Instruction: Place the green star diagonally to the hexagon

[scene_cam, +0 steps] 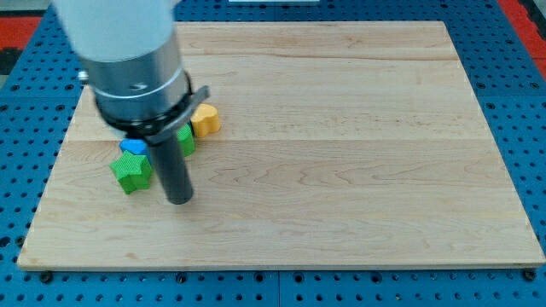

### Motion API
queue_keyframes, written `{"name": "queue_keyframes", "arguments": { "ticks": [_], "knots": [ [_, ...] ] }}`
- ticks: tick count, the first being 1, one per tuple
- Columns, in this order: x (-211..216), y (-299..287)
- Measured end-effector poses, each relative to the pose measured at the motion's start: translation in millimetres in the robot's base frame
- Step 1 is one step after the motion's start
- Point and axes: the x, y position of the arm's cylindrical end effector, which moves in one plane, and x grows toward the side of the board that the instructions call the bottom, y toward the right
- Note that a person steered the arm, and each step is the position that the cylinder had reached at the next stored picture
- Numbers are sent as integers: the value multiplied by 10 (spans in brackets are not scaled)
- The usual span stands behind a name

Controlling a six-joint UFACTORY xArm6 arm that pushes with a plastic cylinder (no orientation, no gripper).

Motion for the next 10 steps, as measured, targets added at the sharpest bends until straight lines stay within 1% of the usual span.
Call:
{"name": "queue_keyframes", "arguments": {
  "ticks": [2,3,4,5,6,7,9,10],
  "knots": [
    [-14,-663],
    [-92,-970],
    [-208,-1067],
    [59,-1062],
    [327,-574],
    [0,-548],
    [-482,-830],
    [-538,-902]
  ]
}}
